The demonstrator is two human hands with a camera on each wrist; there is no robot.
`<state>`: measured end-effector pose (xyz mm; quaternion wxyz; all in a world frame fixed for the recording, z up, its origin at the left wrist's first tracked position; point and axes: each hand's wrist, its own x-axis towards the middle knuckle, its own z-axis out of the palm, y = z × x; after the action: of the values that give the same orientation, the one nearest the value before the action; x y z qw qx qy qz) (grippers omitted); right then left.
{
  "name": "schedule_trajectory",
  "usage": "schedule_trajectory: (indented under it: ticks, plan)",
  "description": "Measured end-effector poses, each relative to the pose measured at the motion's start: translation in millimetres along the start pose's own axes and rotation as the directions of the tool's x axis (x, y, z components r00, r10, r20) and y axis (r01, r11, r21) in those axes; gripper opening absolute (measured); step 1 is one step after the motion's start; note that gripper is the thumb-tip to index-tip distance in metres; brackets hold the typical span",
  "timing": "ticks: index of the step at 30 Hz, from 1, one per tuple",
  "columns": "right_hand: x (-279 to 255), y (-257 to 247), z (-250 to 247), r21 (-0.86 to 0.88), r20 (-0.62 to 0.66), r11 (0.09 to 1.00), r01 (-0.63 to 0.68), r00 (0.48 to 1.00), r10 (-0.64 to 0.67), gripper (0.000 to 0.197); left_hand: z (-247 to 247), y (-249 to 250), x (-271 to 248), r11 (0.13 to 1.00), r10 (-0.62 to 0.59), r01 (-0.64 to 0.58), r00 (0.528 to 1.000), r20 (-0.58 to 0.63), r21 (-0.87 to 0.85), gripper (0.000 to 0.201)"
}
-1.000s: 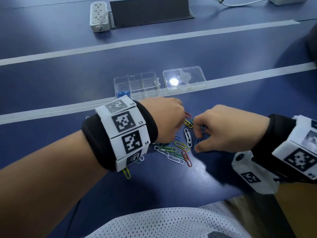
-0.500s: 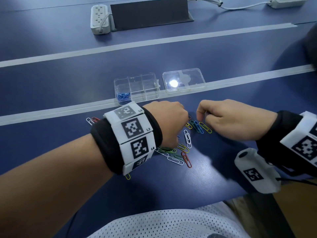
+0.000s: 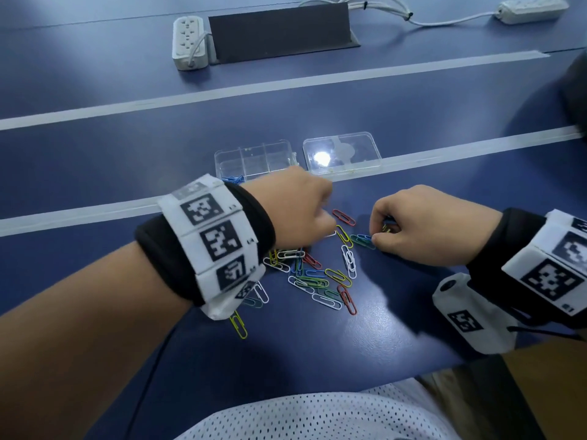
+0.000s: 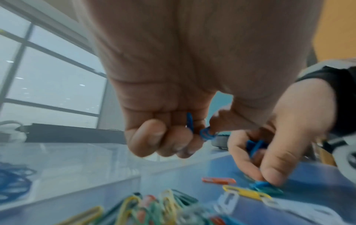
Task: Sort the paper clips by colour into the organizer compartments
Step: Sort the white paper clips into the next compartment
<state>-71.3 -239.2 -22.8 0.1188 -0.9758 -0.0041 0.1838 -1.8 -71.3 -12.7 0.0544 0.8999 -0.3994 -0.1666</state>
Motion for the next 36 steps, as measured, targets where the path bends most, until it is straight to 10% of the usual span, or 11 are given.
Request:
schedule_trajectory:
  ticks: [9, 18, 36]
  plan:
    - [2.0, 0.3, -2.4, -0.043, -0.013, 0.999, 0.007, 1.000, -0.007, 0.005, -23.3, -58.4, 11.3, 0.978, -0.202, 0.205, 0.975, -0.094, 0.024, 0.020]
    - [6.5, 1.6, -12.3, -0.027, -0.037, 0.999, -0.031, 0.999, 0.030, 0.007, -15.9, -63.7, 17.8, 0.975, -0.149, 0.156, 0.987, -0.059, 0.159, 0.025]
    - [66.5, -81.2, -53.4, 0.032, -0.050, 0.994, 0.101, 0.994, -0.100, 0.003, -26.7, -81.7, -20.8, 0.980, -0.194, 0.175, 0.950, -0.245, -0.098, 0.026]
